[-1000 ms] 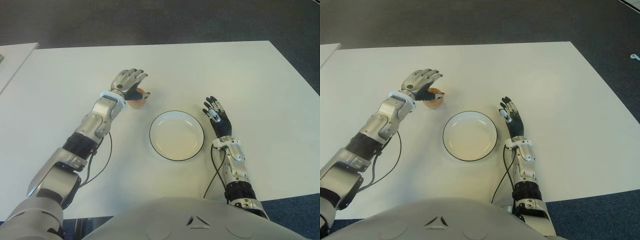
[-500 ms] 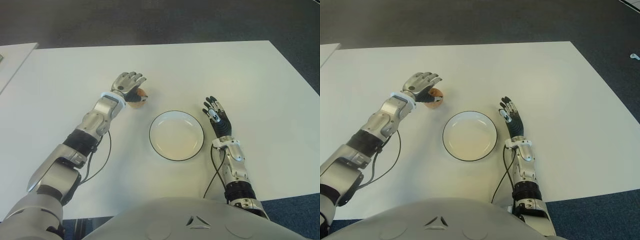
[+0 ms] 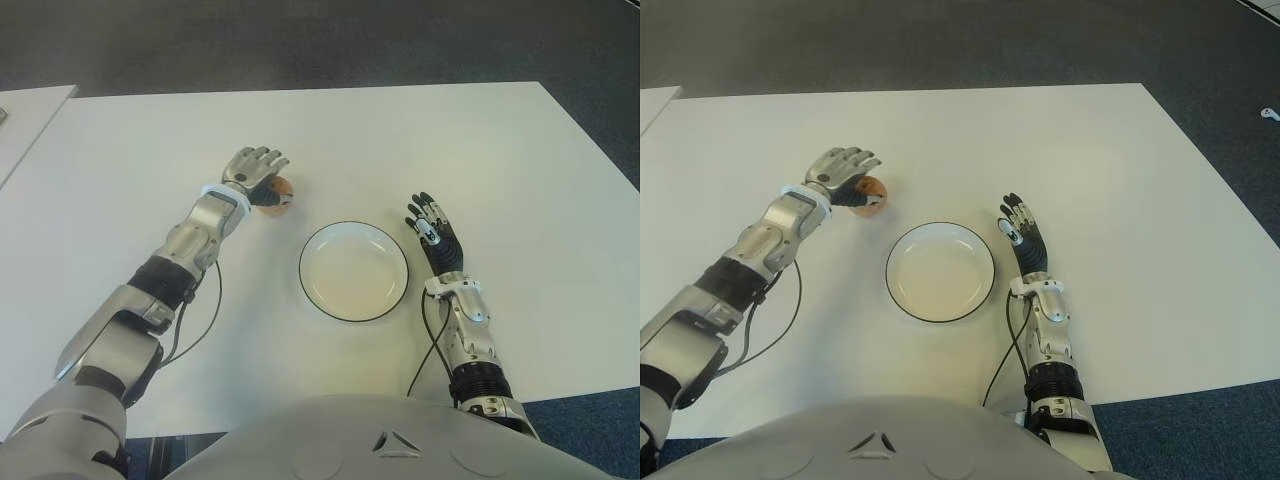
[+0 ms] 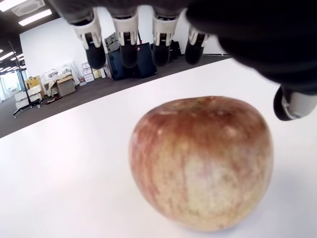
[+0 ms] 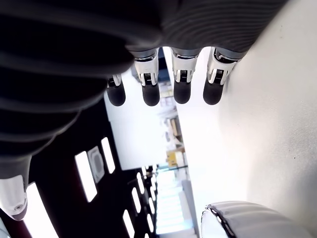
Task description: Put the apples into the plate.
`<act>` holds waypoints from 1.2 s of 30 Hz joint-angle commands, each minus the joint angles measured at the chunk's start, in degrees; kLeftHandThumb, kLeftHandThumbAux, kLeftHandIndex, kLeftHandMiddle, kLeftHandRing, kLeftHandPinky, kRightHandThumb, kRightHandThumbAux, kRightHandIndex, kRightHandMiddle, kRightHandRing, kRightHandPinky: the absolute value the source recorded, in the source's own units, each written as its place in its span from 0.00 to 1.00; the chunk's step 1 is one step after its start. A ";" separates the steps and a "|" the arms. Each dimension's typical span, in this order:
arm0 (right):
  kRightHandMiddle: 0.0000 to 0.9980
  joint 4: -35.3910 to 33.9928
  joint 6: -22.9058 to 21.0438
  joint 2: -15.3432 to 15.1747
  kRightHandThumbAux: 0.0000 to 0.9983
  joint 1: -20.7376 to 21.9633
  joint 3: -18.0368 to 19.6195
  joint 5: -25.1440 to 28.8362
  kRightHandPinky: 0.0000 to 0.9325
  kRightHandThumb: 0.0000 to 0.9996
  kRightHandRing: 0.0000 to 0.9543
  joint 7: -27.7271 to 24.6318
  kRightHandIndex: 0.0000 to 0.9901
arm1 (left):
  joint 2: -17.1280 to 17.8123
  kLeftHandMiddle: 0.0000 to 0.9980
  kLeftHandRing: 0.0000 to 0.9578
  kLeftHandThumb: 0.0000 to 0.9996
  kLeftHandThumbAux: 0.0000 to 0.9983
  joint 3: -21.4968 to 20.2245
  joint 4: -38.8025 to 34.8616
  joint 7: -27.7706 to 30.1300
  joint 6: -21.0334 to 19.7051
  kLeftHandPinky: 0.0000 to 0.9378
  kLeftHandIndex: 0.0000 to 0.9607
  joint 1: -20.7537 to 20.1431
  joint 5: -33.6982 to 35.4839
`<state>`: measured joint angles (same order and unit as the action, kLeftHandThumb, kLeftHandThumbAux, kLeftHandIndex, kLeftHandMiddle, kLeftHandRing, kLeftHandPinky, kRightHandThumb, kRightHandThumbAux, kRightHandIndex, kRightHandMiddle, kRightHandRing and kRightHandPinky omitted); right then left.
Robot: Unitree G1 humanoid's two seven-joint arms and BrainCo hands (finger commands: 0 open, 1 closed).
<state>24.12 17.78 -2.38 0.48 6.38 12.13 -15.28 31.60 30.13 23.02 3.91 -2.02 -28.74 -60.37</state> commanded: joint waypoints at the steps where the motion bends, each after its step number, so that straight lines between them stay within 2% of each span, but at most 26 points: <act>1: 0.03 4.50 -2.38 0.32 0.52 -2.82 -0.01 -0.76 0.00 0.01 0.00 0.51 0.00 | 0.06 0.00 0.00 0.30 0.25 0.71 1.95 -1.14 -0.06 0.00 0.00 -0.82 -0.91; 20: 0.04 4.93 -1.95 0.29 0.53 -2.62 0.04 -1.32 0.00 0.01 0.00 0.96 0.00 | 0.66 0.00 0.00 0.29 0.24 1.51 7.60 -3.61 1.30 0.00 0.00 -2.65 -0.64; 36: 0.04 5.00 -2.00 0.13 0.51 -2.68 0.31 -1.09 0.00 0.01 0.00 0.69 0.00 | -0.72 0.00 0.00 0.30 0.24 1.57 9.45 -6.92 1.51 0.00 0.00 -2.49 0.22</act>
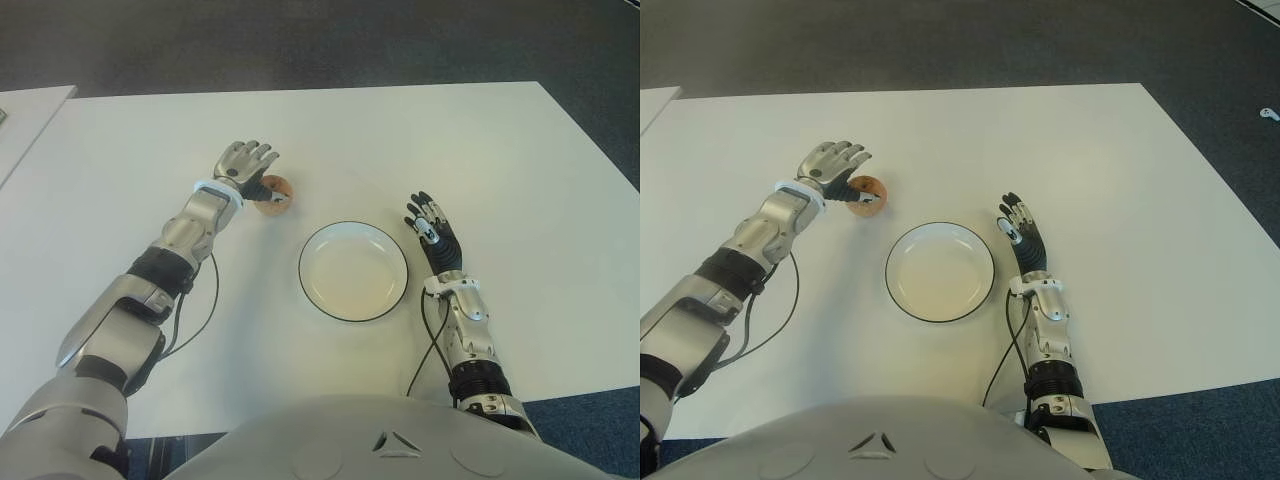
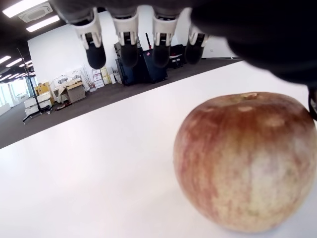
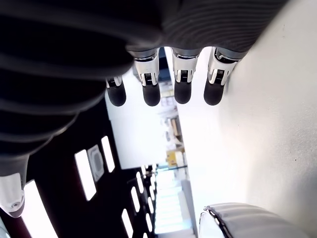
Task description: Put the apples into the plate.
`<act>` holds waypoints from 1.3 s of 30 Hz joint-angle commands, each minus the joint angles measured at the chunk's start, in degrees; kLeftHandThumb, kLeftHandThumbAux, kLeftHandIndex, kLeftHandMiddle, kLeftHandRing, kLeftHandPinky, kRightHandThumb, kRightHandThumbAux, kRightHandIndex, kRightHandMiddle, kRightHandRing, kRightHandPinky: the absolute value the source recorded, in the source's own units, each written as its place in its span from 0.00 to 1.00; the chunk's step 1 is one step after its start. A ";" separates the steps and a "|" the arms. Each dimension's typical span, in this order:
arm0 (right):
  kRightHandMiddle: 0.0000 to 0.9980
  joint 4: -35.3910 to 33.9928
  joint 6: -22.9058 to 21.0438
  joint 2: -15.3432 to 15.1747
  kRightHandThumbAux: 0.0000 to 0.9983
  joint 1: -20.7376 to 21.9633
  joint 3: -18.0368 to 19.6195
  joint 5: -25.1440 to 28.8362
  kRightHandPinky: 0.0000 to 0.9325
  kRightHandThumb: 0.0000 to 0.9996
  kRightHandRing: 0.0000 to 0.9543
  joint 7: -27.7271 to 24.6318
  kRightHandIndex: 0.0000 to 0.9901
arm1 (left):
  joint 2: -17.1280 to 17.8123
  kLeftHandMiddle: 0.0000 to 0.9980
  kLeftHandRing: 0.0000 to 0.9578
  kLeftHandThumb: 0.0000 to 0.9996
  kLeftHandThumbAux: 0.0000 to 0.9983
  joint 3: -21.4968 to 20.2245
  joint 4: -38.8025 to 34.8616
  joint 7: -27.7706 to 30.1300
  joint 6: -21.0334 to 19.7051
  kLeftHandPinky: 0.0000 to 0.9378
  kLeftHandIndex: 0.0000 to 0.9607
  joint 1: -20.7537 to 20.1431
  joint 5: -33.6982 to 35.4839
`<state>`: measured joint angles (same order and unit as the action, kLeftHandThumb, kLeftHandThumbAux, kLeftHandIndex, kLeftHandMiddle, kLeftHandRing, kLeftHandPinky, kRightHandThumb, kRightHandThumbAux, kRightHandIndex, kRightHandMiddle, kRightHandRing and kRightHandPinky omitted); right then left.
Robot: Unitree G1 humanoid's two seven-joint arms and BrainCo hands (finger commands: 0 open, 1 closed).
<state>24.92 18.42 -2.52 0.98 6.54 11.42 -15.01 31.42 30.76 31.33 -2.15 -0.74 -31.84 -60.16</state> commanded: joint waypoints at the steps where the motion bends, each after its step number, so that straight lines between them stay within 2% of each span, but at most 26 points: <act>1: 0.04 4.22 -2.57 0.22 0.51 -3.20 0.15 -0.41 0.00 0.01 0.00 0.35 0.00 | -0.74 0.00 0.00 0.30 0.24 1.04 1.46 -1.22 0.26 0.00 0.00 0.54 -0.01; 16: 0.04 3.46 -3.19 -0.12 0.50 -3.63 0.26 -0.02 0.00 0.01 0.00 0.15 0.00 | -4.22 0.00 0.00 0.28 0.25 1.79 7.79 -5.83 1.03 0.00 0.00 -0.08 2.08; 31: 0.04 2.75 -2.58 -0.52 0.50 -4.32 0.14 -0.30 0.00 0.01 0.00 -0.05 0.00 | -9.30 0.00 0.00 0.29 0.25 -0.46 10.65 -5.98 0.97 0.00 0.00 2.33 10.57; 39: 0.05 2.25 -3.61 -0.65 0.50 -4.49 0.22 0.05 0.00 0.00 0.00 -0.11 0.00 | -12.64 0.00 0.00 0.27 0.25 -0.66 14.91 -7.87 1.77 0.00 0.00 2.90 13.54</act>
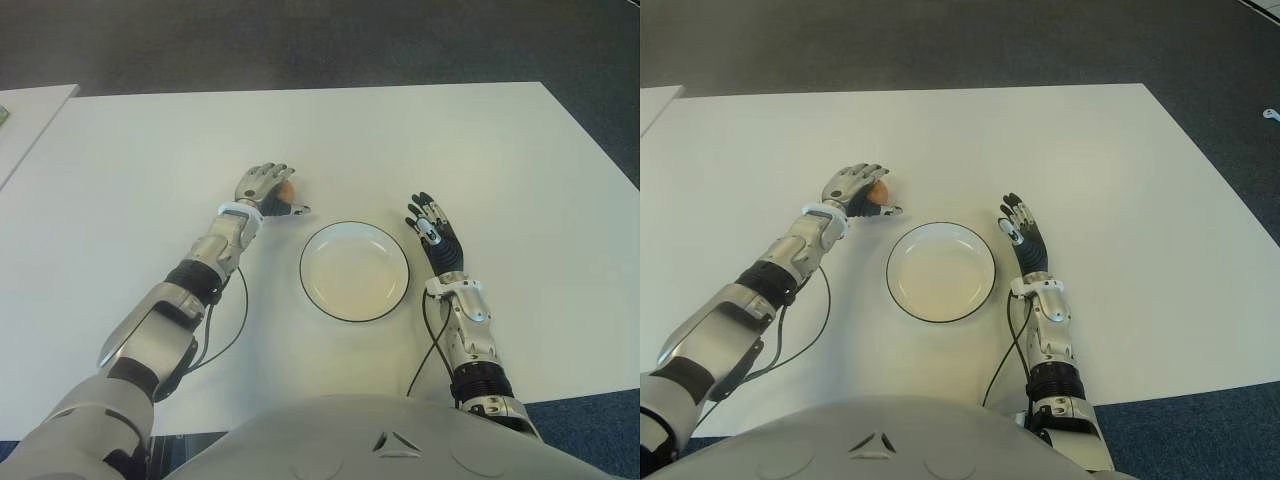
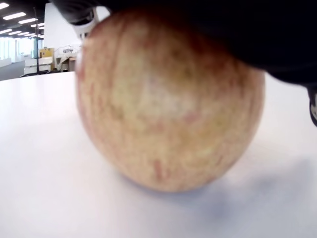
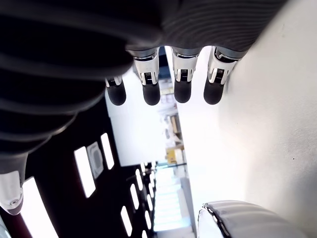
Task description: Put the apples into the plate.
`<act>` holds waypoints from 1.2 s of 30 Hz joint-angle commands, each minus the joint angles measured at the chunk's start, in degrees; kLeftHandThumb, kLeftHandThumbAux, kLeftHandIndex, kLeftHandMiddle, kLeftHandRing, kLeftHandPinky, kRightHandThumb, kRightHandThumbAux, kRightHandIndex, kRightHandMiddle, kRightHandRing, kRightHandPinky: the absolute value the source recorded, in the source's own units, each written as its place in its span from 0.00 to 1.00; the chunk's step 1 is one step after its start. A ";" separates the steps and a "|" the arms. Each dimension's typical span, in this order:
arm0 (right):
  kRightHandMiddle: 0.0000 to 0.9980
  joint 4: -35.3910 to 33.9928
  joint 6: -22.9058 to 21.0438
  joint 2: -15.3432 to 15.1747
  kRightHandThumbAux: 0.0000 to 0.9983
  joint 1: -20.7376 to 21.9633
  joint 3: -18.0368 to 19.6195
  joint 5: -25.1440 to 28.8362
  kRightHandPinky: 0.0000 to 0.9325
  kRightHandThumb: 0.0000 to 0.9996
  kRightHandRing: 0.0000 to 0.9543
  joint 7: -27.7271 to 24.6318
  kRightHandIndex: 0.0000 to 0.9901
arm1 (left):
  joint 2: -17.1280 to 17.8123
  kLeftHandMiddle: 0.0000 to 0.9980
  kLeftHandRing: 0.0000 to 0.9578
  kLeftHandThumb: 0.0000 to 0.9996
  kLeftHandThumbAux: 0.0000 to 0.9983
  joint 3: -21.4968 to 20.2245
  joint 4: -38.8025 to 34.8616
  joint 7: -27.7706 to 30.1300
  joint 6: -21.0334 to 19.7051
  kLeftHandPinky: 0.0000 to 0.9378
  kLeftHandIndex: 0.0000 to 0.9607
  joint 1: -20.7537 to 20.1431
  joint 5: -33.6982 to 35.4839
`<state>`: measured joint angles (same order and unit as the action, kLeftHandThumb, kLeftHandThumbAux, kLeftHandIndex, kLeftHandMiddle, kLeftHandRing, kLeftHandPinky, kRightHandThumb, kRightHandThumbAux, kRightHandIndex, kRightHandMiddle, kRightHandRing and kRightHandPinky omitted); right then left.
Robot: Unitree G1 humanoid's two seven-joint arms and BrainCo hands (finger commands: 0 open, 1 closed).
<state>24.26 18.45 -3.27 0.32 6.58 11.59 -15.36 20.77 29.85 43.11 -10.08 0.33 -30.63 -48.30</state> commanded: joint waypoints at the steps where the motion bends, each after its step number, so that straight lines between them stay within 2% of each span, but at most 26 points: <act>1: 0.05 2.93 -3.71 0.00 0.50 -3.82 0.17 -0.13 0.00 0.00 0.00 0.19 0.00 | -2.45 0.00 0.00 0.27 0.25 0.21 4.13 -0.29 1.07 0.00 0.00 1.56 2.09; 21: 0.06 2.69 -3.40 -0.28 0.48 -4.27 0.62 0.83 0.00 0.00 0.02 -0.84 0.00 | -5.98 0.00 0.00 0.25 0.25 -0.14 9.88 -1.36 1.85 0.00 0.00 1.04 5.25; 36: 0.06 2.62 -4.35 -0.71 0.48 -4.06 1.60 2.01 0.00 0.00 0.02 -1.63 0.00 | -5.83 0.00 0.00 0.28 0.25 1.52 9.77 -2.40 -1.52 0.00 0.00 1.45 3.03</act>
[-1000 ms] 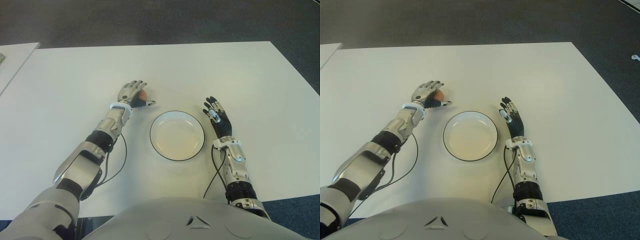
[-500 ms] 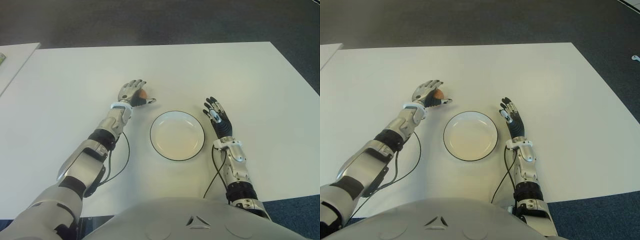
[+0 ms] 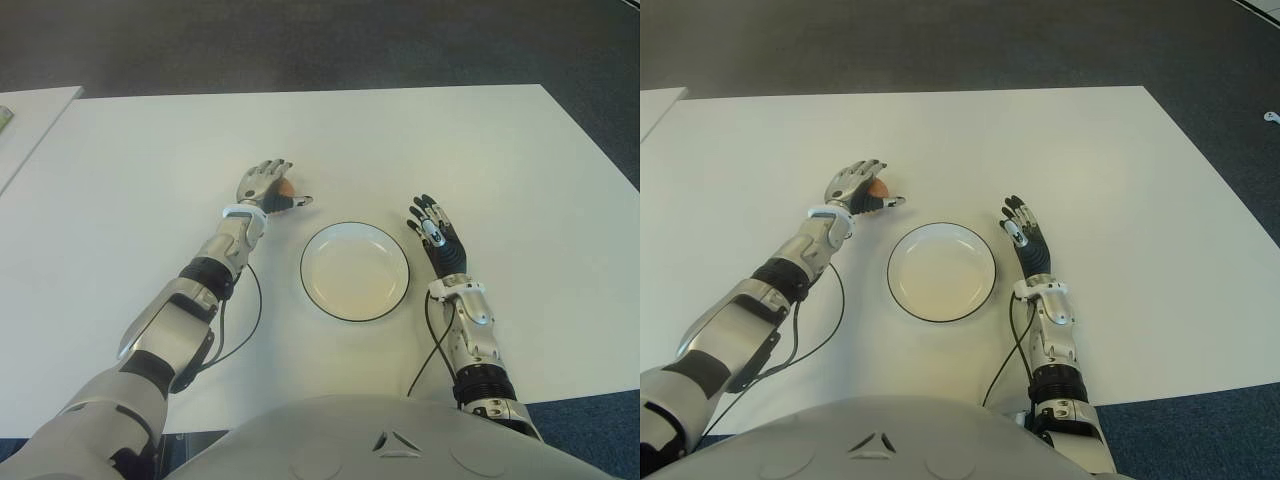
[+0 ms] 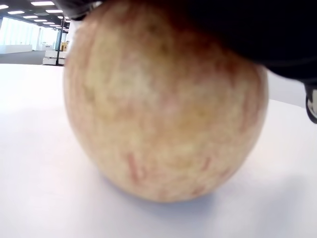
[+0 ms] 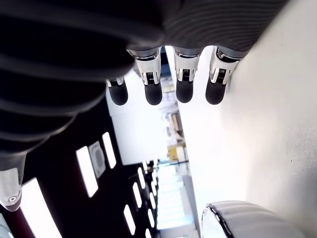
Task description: Put the apples into the plate.
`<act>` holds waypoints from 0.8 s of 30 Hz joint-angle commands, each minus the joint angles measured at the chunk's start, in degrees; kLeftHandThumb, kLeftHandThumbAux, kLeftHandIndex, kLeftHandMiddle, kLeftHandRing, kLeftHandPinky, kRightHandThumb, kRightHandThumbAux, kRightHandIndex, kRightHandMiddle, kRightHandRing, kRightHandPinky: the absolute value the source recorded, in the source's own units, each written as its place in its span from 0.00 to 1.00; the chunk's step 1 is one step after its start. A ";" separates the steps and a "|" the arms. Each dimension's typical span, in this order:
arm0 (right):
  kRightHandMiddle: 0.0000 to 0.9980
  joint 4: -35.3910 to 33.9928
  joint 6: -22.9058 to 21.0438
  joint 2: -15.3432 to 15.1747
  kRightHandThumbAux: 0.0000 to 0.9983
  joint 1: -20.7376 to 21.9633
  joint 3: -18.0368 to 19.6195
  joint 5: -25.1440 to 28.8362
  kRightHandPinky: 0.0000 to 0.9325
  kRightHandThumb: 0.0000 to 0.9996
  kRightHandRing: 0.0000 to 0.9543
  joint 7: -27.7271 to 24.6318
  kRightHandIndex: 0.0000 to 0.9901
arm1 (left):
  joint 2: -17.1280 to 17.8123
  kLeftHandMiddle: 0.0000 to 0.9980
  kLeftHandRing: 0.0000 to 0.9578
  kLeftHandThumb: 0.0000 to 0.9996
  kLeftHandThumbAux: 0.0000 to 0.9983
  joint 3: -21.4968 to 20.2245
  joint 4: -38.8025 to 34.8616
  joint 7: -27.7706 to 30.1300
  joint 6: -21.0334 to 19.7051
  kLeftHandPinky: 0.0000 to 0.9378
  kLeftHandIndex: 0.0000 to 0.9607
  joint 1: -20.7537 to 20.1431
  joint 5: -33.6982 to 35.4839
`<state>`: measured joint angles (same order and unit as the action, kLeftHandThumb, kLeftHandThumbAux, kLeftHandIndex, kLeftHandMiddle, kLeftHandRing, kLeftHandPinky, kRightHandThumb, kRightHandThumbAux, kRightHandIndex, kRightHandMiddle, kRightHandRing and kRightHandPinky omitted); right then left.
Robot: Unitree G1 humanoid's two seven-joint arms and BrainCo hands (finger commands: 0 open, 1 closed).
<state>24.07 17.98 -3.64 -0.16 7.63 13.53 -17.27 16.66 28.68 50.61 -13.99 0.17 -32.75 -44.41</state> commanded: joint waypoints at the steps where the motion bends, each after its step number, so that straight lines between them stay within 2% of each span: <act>1: 0.06 2.80 -3.94 -0.35 0.48 -3.56 0.59 0.07 0.00 0.00 0.02 0.29 0.00 | -1.72 0.00 0.00 0.28 0.25 2.79 2.26 1.45 -1.54 0.00 0.00 3.55 -0.96; 11: 0.07 2.65 -3.97 -0.54 0.48 -3.61 0.48 -0.36 0.00 0.01 0.02 0.30 0.00 | -1.08 0.00 0.00 0.28 0.25 4.61 2.96 0.95 -2.85 0.00 0.00 2.95 -2.47; 18: 0.06 2.98 -3.96 -0.85 0.48 -3.36 0.70 0.04 0.00 0.01 0.01 -0.05 0.00 | -1.01 0.00 0.00 0.27 0.28 6.58 11.64 -0.92 -1.45 0.00 0.00 -0.49 -4.05; 21: 0.06 3.13 -4.09 -0.95 0.48 -3.22 0.84 0.34 0.00 0.01 0.01 -0.28 0.00 | -1.23 0.00 0.00 0.30 0.32 7.78 12.66 -1.30 -2.29 0.00 0.00 -1.13 -4.93; 24: 0.06 3.28 -4.24 -0.98 0.48 -3.11 1.02 0.60 0.00 0.01 0.01 -0.42 0.00 | -1.20 0.00 0.00 0.40 0.38 9.30 13.65 -1.86 -3.35 0.03 0.00 -1.76 -6.10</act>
<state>24.20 17.26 -4.59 -0.22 8.00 13.77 -17.83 16.60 35.04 60.00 -17.78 -1.70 -37.95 -48.56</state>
